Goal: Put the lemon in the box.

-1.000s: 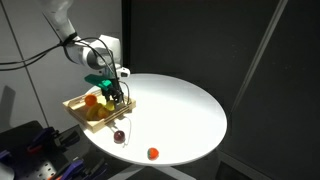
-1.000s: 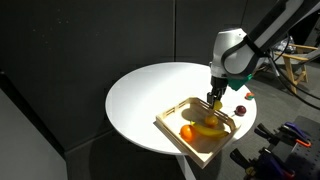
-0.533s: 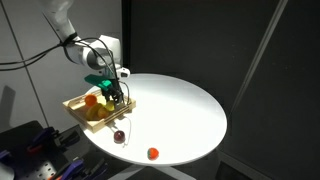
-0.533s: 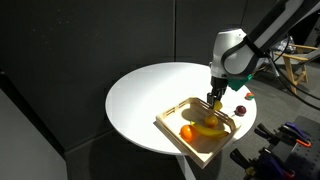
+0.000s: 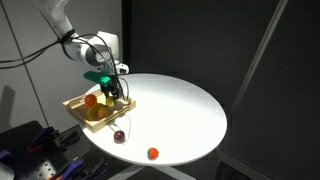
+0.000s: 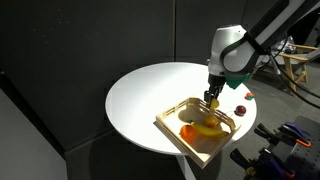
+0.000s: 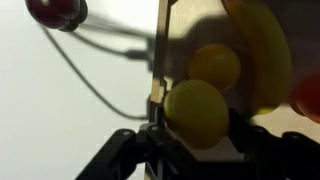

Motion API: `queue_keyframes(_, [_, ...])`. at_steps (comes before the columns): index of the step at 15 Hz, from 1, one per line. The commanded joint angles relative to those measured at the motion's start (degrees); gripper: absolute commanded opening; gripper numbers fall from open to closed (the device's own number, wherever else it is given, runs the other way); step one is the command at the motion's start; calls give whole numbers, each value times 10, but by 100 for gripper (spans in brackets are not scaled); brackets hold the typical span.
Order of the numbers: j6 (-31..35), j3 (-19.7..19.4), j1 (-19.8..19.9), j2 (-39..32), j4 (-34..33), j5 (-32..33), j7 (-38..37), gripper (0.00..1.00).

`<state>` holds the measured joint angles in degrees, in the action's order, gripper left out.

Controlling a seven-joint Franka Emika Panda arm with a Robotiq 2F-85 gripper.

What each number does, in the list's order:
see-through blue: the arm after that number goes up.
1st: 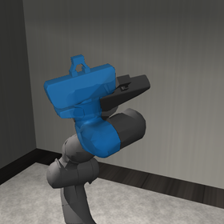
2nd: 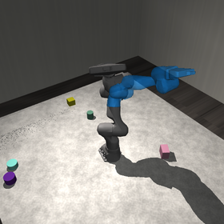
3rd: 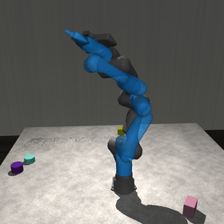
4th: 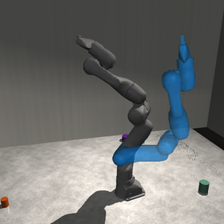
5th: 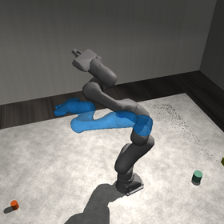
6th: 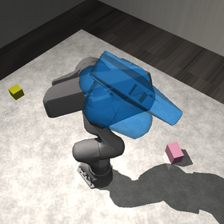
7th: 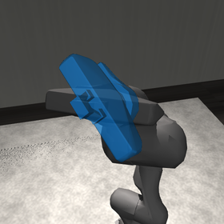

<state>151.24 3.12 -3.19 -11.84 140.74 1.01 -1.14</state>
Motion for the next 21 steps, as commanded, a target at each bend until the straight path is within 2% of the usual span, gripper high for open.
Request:
queue_keyframes(1, [-15,7,-9,18,-10,-1,-4,36])
queue_keyframes(12, [-9,-6,-63,-19,-51,107,-95,36])
queue_keyframes(21, [5,-7,-57,-67,-70,89,-79,36])
